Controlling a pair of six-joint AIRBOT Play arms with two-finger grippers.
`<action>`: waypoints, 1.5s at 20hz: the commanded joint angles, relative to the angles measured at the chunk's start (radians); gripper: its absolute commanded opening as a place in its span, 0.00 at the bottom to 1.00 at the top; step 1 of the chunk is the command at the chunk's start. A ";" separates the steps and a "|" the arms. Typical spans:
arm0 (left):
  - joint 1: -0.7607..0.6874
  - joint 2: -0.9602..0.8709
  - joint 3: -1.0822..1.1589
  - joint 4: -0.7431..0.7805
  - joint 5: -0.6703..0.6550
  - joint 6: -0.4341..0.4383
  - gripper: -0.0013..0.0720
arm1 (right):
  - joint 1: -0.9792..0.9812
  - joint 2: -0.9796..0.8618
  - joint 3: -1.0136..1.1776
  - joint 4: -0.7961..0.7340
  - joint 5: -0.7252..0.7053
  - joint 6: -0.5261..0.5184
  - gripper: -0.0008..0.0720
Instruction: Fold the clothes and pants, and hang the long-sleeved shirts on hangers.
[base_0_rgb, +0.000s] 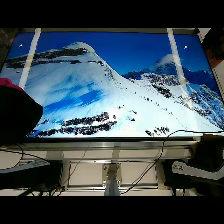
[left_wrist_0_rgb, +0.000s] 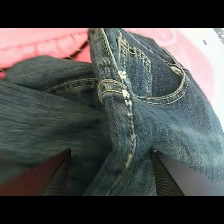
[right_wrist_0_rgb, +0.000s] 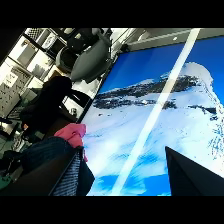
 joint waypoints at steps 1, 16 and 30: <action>0.003 -0.051 0.000 -0.084 -0.006 0.000 0.79 | 0.003 0.000 0.000 -0.002 -0.006 0.015 0.82; -0.313 0.040 0.005 -1.957 -0.150 0.374 0.03 | 0.024 -0.002 -0.019 -0.237 -0.035 0.018 0.07; -1.727 0.058 0.441 -0.855 0.526 0.382 0.03 | -0.211 0.000 -0.055 -0.499 -0.288 0.042 0.07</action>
